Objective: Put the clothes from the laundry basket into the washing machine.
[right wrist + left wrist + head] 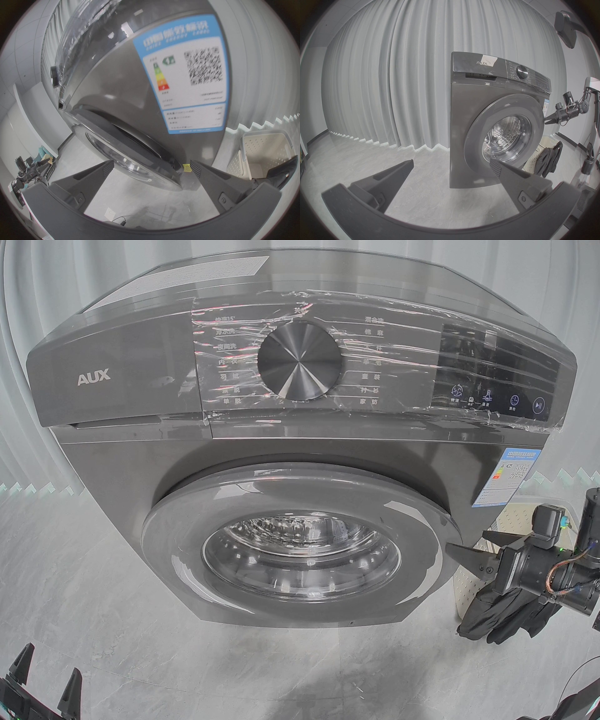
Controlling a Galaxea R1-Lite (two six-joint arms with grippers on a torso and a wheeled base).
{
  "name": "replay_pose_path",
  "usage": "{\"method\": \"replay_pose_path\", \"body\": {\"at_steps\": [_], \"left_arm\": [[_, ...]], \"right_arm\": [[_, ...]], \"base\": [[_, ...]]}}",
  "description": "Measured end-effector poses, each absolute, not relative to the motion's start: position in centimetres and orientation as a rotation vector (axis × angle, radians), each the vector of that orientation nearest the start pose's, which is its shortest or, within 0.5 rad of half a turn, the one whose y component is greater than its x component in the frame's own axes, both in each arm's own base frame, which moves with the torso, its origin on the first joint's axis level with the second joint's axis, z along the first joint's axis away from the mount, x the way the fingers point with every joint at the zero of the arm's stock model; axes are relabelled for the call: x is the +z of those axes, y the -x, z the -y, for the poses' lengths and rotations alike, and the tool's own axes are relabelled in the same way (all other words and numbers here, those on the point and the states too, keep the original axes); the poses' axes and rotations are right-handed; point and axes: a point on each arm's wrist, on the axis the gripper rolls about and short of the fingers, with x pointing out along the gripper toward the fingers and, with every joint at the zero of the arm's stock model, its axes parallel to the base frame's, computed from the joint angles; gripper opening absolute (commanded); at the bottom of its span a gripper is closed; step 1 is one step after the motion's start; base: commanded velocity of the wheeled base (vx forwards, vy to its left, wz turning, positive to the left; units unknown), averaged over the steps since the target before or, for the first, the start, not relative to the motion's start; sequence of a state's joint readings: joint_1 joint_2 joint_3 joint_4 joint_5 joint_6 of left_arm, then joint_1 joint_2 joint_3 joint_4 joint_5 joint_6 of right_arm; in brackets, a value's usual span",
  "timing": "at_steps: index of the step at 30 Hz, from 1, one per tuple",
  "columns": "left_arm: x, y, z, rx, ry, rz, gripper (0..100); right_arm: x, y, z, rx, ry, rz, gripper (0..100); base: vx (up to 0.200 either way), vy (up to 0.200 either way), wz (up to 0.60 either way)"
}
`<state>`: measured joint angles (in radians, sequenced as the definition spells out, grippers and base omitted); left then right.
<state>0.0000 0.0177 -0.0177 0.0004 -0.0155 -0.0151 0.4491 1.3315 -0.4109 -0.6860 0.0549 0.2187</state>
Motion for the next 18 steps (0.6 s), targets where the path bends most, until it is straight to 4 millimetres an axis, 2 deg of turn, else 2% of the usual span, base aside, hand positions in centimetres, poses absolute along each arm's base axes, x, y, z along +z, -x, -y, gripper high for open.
{"method": "replay_pose_path", "body": {"at_steps": [5,12,18], "left_arm": [[8.1,2.3,0.0,-0.016,0.015,-0.001,100],[8.1,2.3,0.0,-0.016,0.015,0.000,100],[8.1,2.3,0.0,-0.015,0.015,-0.001,100]], "right_arm": [[16.5,-18.3,-9.4,0.483,-0.161,-0.326,100],[16.1,-19.4,-10.5,0.511,-0.169,-0.292,100],[15.3,-19.7,-11.1,0.523,-0.161,-0.322,100]], "base": [[0.000,0.000,0.00],[0.000,0.000,0.00],[0.000,0.000,0.00]]}}
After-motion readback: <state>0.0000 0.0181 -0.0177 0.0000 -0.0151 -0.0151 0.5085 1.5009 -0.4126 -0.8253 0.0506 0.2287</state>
